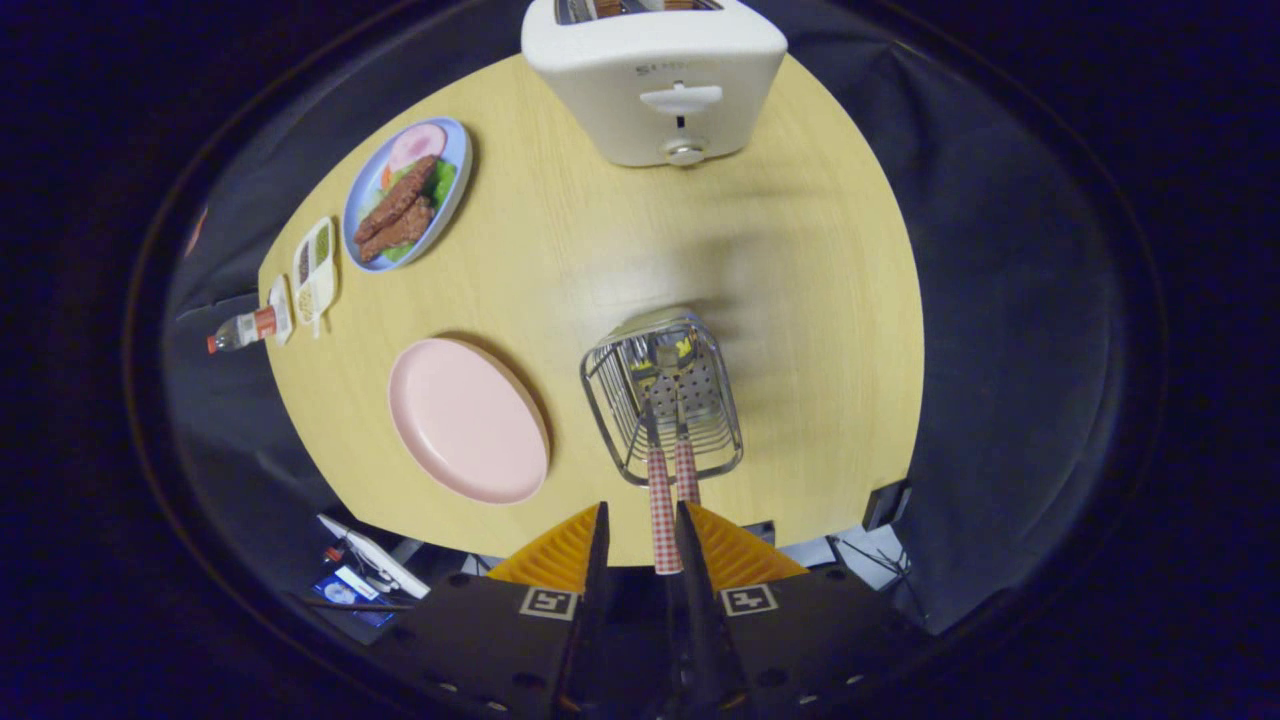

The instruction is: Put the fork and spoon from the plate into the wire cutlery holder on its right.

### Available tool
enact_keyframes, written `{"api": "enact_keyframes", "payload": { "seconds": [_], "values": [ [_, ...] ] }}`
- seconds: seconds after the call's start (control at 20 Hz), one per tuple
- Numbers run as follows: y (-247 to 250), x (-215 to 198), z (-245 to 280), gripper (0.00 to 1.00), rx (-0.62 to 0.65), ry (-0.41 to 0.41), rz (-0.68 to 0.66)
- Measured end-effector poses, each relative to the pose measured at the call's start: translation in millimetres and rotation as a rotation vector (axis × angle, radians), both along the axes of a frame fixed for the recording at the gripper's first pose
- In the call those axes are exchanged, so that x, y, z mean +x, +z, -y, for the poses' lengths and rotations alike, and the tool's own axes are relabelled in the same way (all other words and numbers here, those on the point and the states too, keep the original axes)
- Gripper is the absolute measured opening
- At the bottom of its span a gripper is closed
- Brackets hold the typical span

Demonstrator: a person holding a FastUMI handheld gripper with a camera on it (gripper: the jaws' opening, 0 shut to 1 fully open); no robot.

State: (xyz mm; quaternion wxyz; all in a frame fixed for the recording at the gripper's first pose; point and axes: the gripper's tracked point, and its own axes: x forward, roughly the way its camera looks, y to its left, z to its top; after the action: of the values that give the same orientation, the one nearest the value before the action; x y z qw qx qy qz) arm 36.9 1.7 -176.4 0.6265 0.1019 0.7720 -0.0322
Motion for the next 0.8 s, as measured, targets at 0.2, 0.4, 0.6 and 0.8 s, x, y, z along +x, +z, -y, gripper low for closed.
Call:
{"api": "enact_keyframes", "payload": {
  "seconds": [0.2, 0.4, 0.6, 0.8],
  "values": [
    [26.3, 14.3, -26.3, 0.61, 0.088, 0.016, 0.164],
    [51.3, 46.8, -39.1, 0.82, 0.057, 0.078, 0.46],
    [99.1, 66.0, -55.9, 0.88, 0.031, 0.111, 0.811],
    [137.1, 55.9, -73.8, 0.9, 0.043, 0.08, 1.061]
  ]
}}
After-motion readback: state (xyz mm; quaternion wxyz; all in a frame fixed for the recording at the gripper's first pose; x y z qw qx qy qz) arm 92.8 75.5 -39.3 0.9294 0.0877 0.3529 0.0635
